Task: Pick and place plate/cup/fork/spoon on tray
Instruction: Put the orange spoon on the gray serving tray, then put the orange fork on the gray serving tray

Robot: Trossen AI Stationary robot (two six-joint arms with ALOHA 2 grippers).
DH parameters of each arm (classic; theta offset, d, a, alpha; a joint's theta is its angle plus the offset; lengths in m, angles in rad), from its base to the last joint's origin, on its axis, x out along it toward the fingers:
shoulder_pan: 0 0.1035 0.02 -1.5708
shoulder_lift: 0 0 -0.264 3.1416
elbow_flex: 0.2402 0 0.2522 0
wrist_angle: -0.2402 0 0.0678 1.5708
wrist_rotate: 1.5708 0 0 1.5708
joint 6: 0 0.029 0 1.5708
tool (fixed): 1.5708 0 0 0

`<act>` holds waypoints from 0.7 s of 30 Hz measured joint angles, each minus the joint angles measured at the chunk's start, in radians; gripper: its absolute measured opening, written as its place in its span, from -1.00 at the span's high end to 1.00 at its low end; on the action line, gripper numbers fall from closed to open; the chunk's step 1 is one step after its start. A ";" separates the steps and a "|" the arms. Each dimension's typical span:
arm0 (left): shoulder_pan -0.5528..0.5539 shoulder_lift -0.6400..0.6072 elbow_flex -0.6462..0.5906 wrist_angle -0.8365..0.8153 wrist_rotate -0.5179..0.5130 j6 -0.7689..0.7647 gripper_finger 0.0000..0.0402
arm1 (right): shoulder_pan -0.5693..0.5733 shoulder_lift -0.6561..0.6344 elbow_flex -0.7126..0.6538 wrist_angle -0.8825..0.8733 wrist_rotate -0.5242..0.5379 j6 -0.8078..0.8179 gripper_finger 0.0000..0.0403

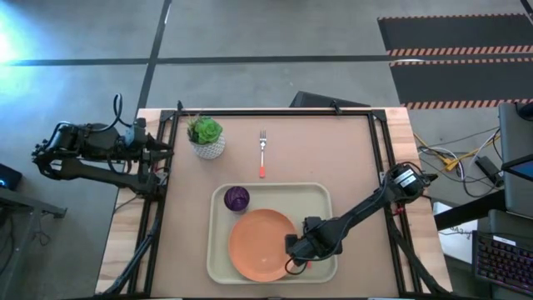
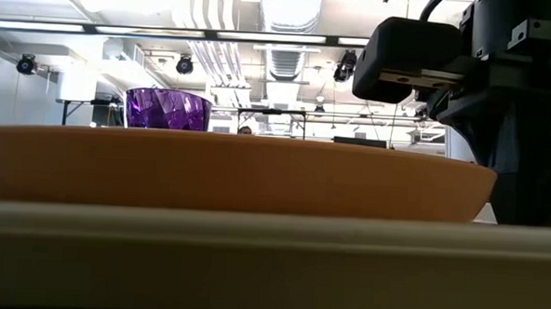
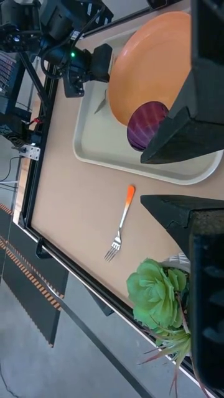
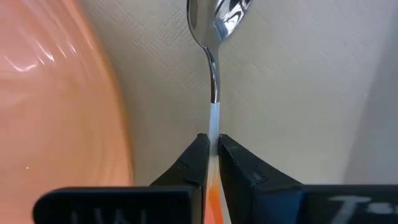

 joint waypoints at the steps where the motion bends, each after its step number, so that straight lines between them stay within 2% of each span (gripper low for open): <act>1: 0.000 0.000 0.000 0.000 0.000 0.000 0.64 | 0.000 0.000 0.001 0.000 0.000 0.000 0.84; 11: 0.000 0.000 0.000 0.000 0.000 0.000 0.64 | -0.001 0.000 0.042 -0.036 0.005 -0.028 0.51; 17: 0.000 0.000 0.000 0.003 0.000 0.002 0.64 | -0.023 0.000 0.109 -0.148 0.103 -0.095 0.37; 21: 0.000 0.000 0.000 0.019 -0.001 0.003 0.64 | -0.072 -0.002 0.175 -0.290 0.187 -0.177 0.34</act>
